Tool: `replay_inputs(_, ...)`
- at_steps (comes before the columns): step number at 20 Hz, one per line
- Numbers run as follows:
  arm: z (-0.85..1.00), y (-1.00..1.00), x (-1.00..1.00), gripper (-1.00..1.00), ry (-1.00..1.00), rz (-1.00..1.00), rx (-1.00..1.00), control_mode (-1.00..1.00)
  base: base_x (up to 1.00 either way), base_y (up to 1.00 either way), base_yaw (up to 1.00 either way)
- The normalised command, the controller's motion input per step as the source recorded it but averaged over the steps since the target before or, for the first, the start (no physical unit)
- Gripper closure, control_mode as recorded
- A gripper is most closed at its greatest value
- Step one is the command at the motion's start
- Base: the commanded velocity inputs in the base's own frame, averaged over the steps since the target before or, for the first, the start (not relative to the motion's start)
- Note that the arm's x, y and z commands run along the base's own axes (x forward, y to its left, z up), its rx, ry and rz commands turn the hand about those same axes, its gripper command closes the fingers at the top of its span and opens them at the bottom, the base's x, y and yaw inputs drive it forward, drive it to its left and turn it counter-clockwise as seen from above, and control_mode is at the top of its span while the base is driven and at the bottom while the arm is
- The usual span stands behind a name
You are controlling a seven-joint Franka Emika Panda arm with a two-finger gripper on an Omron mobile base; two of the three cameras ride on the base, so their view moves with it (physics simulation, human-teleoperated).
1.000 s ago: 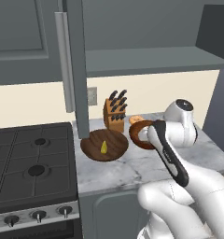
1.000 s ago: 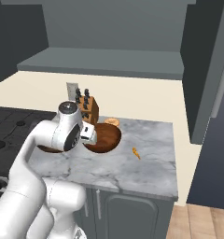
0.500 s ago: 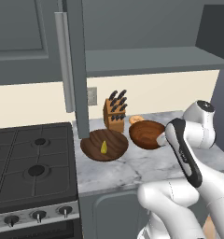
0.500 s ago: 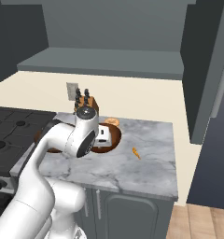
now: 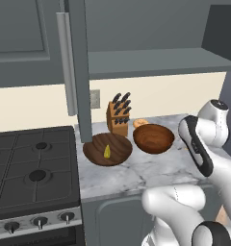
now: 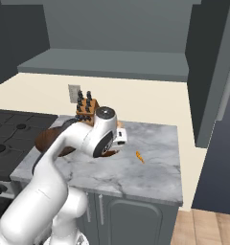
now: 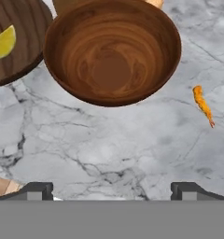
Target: Pick both bowls and place them on the counter. Then place the lemon wedge in one bowl and place the shrimp in the other bowl.
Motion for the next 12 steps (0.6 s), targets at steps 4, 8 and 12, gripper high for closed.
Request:
replay_inputs(4,-0.2,-0.28,0.27,-1.0,-0.01,0.0,-0.02,-1.0,0.0,0.0,0.0)
replay_inputs(8,-0.21,-0.34,0.33,-1.0,0.0,0.0,-0.04,-1.0,0.0,0.0,0.0)
replay_inputs(12,-0.27,-0.27,0.35,-1.0,0.0,0.0,-0.06,-1.0,0.0,0.0,0.0)
